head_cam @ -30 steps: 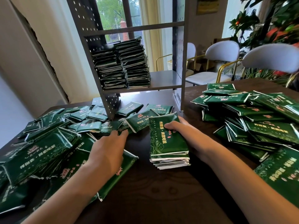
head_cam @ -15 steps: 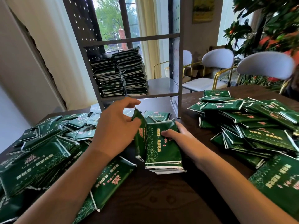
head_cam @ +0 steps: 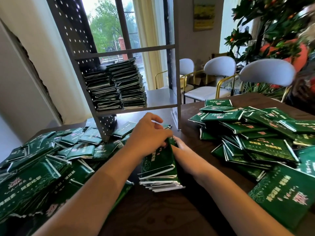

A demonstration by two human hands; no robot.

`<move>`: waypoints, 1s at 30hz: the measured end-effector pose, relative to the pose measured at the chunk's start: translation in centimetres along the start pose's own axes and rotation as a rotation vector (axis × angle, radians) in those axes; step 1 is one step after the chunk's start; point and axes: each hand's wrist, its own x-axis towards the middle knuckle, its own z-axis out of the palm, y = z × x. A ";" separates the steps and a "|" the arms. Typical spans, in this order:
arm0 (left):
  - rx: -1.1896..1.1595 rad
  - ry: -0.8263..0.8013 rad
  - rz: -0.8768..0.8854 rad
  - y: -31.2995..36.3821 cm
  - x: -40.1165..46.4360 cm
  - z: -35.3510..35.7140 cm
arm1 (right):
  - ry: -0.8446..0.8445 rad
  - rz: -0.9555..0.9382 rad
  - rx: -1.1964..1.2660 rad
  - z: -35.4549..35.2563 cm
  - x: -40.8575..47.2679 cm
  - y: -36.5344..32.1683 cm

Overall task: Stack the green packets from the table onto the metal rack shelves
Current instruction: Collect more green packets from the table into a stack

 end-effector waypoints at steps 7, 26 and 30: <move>-0.330 0.114 -0.138 -1.7 0.4 0.6 | 0.011 0.142 0.066 0.2 -0.2 -0.5; -0.410 -0.097 -0.420 -5.5 -1.3 -1.3 | 0.031 0.169 -0.063 0.3 -0.6 -0.4; -0.576 -0.113 -0.454 -6.1 -1.9 -1.0 | -0.002 0.197 -0.063 0.1 -0.6 -0.4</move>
